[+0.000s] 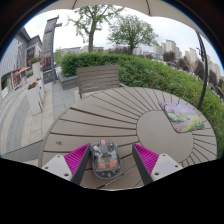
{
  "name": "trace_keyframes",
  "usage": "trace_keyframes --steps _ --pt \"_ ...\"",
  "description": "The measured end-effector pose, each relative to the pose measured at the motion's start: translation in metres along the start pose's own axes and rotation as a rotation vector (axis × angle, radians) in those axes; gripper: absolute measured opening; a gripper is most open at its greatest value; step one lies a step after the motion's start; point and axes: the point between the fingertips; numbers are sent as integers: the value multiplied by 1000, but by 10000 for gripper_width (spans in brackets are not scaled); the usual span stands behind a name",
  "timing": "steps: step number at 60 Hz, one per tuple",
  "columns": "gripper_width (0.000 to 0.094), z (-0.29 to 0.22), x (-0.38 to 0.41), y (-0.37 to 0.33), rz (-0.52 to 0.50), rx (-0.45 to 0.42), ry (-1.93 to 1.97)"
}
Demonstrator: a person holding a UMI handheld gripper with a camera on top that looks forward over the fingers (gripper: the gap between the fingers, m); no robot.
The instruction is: Arrange mouse
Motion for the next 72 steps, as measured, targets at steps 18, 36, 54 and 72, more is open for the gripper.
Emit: trace_keyframes --steps 18,36,54,72 --pt "397 2 -3 -4 23 20 5" --pt "382 -99 -91 -28 35 -63 68" --pt "381 -152 -333 40 241 -84 79" --pt "404 -53 -388 133 179 87 82"
Point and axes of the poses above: the point between the fingertips, and its own axes, seen from behind it with the camera up: x to the left, z down, y forward, the way the camera looks, and after that the axes turned 5 degrees about -y, right-handed
